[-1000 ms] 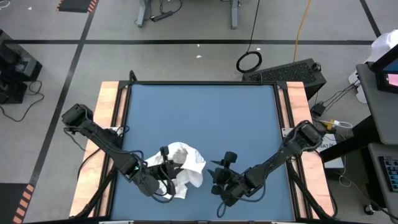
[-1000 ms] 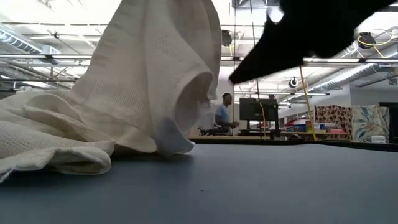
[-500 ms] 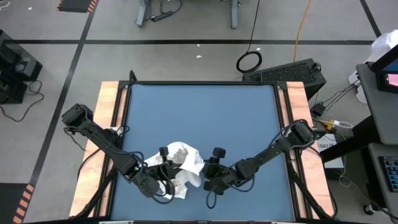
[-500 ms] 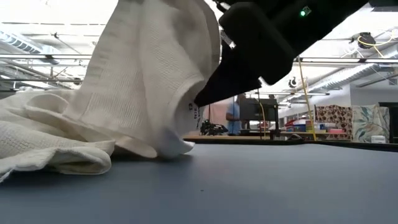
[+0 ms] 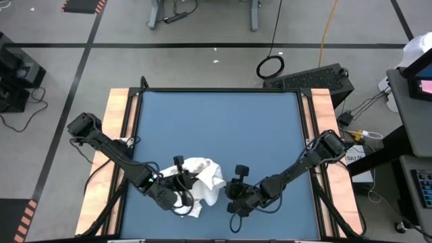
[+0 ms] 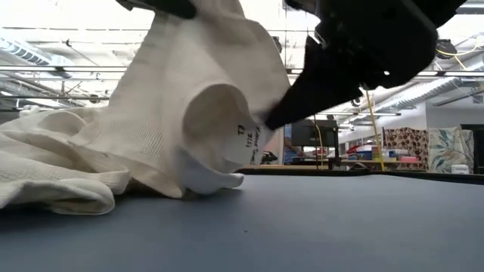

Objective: Roll towel into tight, uniform cylinder
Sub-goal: Roll the white towel

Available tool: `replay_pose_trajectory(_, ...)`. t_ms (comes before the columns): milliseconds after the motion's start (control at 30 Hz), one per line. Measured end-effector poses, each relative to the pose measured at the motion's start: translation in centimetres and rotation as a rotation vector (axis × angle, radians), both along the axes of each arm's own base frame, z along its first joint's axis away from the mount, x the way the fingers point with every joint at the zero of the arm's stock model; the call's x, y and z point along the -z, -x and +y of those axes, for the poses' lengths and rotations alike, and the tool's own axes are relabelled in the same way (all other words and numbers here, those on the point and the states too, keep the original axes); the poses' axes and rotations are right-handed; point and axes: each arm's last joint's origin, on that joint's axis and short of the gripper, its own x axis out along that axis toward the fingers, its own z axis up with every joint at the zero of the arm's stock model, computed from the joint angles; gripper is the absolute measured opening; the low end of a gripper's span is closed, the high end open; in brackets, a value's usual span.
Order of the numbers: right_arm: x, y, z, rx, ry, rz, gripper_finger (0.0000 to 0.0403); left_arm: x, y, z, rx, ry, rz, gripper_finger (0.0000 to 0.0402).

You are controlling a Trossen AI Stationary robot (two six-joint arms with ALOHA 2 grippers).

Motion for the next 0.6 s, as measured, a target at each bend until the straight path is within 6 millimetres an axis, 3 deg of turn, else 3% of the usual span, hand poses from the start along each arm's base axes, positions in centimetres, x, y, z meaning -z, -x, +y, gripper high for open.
replay_pose_trajectory(333, 0.3, 0.4, -0.1, 0.044, -0.061, 0.036, 0.002, 0.4, -1.1, 1.2, 0.041, 0.161, 0.051, 0.0015)
replay_pose_trajectory(600, 0.3, 0.6, 0.3, 0.035, -0.061, 0.035, 0.0071, 0.4, -1.1, 1.2, 0.034, 0.153, 0.054, 0.0047)
